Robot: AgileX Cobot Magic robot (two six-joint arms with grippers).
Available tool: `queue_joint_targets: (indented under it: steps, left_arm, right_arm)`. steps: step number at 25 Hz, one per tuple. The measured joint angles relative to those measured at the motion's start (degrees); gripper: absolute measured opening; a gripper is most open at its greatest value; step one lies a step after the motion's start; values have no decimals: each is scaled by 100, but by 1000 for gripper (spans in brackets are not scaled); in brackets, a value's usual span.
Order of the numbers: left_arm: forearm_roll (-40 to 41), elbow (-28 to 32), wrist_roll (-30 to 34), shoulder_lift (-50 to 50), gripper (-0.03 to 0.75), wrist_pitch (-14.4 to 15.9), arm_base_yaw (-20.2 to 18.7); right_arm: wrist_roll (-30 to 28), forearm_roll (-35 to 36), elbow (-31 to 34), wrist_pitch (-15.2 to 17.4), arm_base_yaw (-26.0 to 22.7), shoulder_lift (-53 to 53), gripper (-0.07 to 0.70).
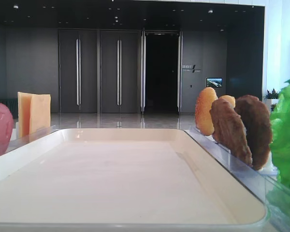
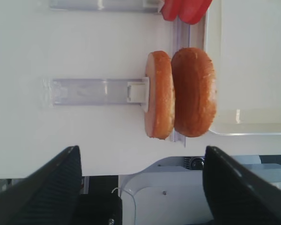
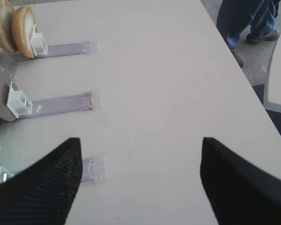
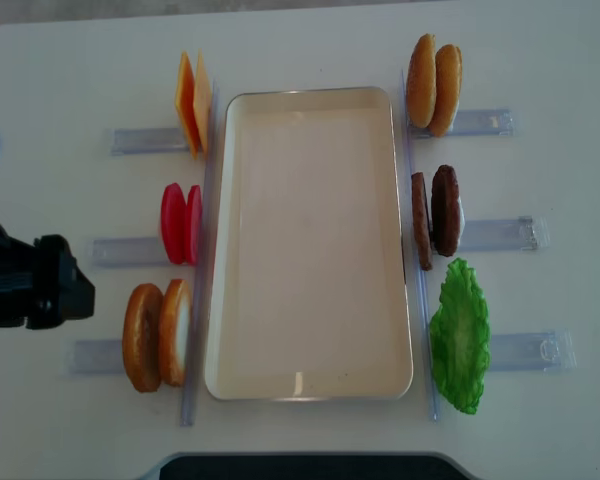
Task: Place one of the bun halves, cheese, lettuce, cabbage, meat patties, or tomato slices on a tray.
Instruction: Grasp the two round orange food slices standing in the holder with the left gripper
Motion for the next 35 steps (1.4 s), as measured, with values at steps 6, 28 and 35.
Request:
queue_joint_targets:
  steps: [6, 28, 35]
  left_arm:
    - [312, 0, -1414, 339, 612, -5, -1392]
    - [654, -159, -2712, 2114, 612, -902, -2184]
    - [589, -296, -2712, 2588, 612, -923, -2184]
  right_arm:
    - [0, 0, 0, 0, 0, 0, 531]
    - [0, 0, 0, 0, 0, 0, 531]
    - [0, 0, 0, 0, 0, 0, 531]
